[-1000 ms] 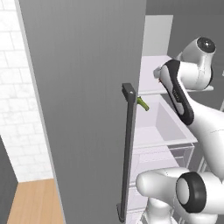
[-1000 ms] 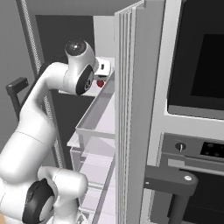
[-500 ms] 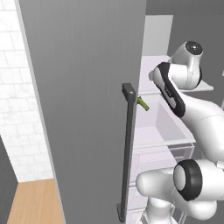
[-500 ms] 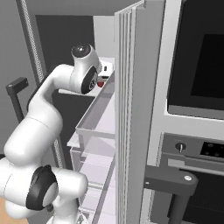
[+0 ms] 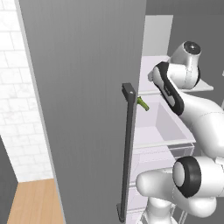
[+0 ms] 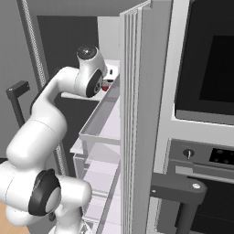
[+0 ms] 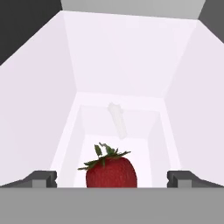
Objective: Take the strawberry from the fridge and place it on top of the pancake, located on the dining counter.
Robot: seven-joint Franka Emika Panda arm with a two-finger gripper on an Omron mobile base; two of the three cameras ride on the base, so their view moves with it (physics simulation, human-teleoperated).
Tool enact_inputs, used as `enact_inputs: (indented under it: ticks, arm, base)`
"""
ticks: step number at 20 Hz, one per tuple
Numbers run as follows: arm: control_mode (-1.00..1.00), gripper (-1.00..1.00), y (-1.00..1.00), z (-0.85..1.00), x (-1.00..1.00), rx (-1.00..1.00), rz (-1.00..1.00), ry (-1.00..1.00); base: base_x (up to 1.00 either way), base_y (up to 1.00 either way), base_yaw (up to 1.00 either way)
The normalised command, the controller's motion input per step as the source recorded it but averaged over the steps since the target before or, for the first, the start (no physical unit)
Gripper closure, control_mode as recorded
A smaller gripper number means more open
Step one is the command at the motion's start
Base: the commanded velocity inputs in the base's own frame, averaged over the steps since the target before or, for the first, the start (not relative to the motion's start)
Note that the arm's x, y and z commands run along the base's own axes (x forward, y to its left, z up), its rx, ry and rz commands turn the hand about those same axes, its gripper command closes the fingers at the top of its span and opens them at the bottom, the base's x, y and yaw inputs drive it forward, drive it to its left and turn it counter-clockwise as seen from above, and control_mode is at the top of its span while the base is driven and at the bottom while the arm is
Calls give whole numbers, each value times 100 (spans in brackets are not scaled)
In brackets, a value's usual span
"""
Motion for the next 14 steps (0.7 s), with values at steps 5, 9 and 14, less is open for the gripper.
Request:
enact_inputs:
  ticks: [5,9,14]
  arm:
    - [-100,-100,0,-20,0,0,3,0]
    - [-100,-100,0,-23,8,0,3,0]
    - [-100,-100,0,-15,17,0,3,0]
  base:
    - [0,0,0]
    - [0,0,0]
    - [0,0,0]
